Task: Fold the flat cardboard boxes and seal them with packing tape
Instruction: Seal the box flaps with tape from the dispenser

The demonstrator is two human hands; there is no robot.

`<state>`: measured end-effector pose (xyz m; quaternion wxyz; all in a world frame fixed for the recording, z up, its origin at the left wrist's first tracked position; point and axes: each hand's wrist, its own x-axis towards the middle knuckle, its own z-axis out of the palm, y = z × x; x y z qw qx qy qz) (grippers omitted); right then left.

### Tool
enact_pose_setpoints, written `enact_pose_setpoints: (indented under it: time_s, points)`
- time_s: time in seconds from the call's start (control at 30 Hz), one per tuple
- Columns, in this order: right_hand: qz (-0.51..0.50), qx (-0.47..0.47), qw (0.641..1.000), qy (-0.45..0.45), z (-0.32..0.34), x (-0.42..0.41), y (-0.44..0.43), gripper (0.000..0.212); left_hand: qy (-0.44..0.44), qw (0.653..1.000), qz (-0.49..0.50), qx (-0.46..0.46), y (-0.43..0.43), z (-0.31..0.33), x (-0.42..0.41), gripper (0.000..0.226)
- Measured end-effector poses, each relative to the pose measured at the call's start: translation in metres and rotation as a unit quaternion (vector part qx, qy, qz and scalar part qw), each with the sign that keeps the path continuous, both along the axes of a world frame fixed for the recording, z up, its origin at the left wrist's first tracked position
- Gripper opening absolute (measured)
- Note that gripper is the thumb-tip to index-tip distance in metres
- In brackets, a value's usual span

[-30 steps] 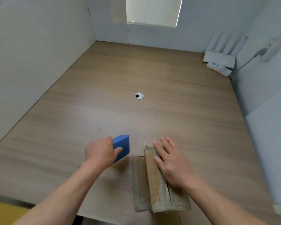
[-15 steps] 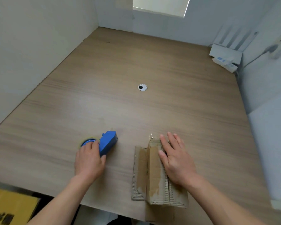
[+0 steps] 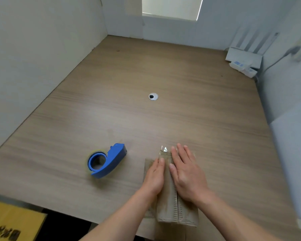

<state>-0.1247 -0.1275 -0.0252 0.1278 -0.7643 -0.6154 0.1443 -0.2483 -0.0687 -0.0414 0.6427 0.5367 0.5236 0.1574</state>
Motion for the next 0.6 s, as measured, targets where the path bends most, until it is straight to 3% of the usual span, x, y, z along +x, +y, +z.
enact_pose_setpoints:
  time_s: [0.07,0.17,0.27,0.37,0.43,0.6]
  points:
    - [0.003,0.013,1.000,0.011,0.000,0.000,0.002,0.072,0.015,1.000,-0.010,0.021,0.000,0.003,-0.006,0.064]
    - [0.001,0.027,0.999,0.039,-0.005,0.005,0.001,0.071,0.083,0.976,-0.023,0.199,0.002,0.011,-0.006,0.065]
    - [-0.029,0.046,0.992,0.112,-0.008,0.010,-0.001,0.071,0.067,0.941,-0.080,0.321,0.013,0.016,-0.001,0.065]
    - [-0.106,0.086,0.973,0.189,-0.004,0.017,-0.005,0.059,0.089,0.925,-0.138,0.342,0.027,0.015,0.006,0.050]
    - [-0.142,0.101,0.966,0.190,-0.004,0.026,-0.006,0.050,0.104,0.913,-0.144,0.368,0.034,0.013,0.009,0.032]
    - [-0.110,0.067,0.969,0.210,-0.010,0.039,0.001,0.037,0.111,0.909,-0.123,0.382,0.037,0.004,0.010,0.009]
